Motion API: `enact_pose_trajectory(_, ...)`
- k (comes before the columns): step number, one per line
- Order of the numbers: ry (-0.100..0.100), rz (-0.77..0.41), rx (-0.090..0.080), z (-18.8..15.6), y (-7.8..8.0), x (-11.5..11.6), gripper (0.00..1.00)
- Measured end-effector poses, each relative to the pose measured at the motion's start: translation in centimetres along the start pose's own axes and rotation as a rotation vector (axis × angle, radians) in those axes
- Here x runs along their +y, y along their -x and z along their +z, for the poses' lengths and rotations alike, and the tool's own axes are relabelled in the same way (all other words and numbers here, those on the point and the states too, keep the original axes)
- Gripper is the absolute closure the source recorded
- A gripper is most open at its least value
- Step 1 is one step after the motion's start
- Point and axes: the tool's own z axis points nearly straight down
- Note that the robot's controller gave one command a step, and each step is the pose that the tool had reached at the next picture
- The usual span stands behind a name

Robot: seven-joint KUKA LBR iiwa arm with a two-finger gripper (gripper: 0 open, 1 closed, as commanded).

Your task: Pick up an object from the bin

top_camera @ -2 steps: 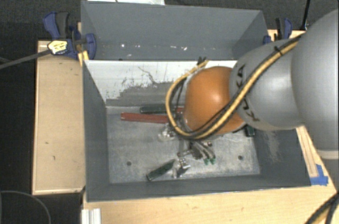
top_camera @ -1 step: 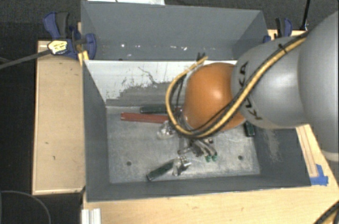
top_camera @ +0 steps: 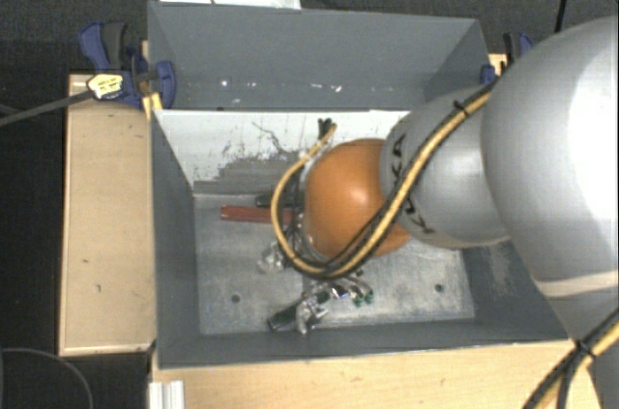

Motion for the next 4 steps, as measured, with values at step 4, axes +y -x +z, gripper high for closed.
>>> enact_pose_trajectory(4, 0.002, -0.131, 0.004, -1.2, -1.1, 0.0, 1.0)
